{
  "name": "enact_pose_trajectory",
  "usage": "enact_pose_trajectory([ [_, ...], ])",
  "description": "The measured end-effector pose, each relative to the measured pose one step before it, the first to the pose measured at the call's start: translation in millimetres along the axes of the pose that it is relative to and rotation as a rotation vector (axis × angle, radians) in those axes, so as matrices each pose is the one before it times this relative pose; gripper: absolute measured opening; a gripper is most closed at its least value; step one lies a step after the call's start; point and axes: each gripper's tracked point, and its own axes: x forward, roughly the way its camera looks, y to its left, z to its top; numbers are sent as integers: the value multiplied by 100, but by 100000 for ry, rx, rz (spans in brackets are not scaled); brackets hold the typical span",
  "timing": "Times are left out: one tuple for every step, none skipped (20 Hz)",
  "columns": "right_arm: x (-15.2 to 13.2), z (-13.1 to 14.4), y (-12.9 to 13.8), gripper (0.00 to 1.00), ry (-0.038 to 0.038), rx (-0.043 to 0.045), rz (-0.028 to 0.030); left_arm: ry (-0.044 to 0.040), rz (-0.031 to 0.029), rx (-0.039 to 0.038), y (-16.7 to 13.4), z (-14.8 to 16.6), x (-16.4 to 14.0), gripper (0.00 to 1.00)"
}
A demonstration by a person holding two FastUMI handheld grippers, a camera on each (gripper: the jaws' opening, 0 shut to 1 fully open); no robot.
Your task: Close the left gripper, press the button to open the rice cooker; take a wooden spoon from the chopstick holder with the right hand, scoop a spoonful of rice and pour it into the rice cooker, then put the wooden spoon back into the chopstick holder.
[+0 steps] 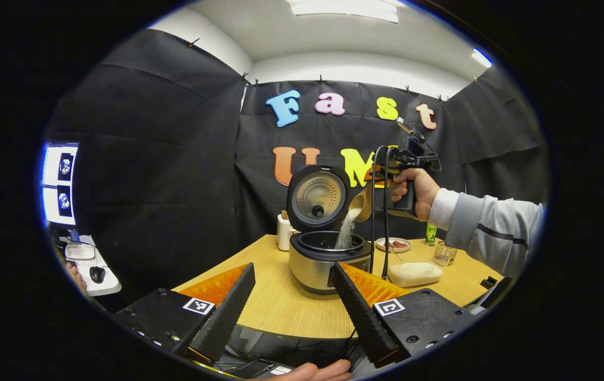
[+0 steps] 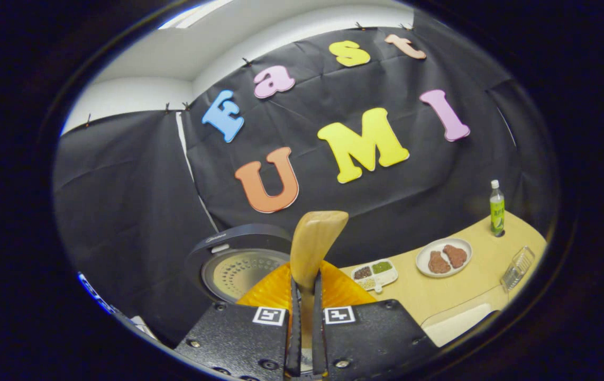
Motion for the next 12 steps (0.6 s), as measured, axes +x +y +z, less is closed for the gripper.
enact_pose_trajectory([
  [-42,-166,77,13,-444,-887,62,41,369,-194,80,-35,-14,94],
  [2,-459,182,13,592,-808,278,74,196,-482,-1,3,-65,94],
  [126,-252,177,13,192,-989,531,80,309,-509,-29,20,-24,94],
  [41,-436,133,13,435,-1784,164,70,290,-322,73,63,-117,95],
  [135,-290,224,13,197,-2766,406,8,201,-105,241,-13,-58,94],
  [-11,-66,124,13,-749,-3313,-90,-149,154,120,169,59,-47,94],
  [79,-50,219,13,-663,-3746,38,-316,130,149,126,35,-42,94],
  [-21,-304,209,13,-611,-3575,-28,-183,76,63,110,45,-35,94],
  [-23,-239,137,13,-444,-2211,266,92,125,-187,38,-93,69,94],
  [-114,-332,309,16,-432,-1462,502,221,26,-309,52,-76,-19,94],
  [-29,47,390,13,-1454,-1267,686,91,69,-276,-50,12,-110,94],
  [-42,107,393,13,-1128,-2306,551,138,115,-191,225,-105,-22,94],
])
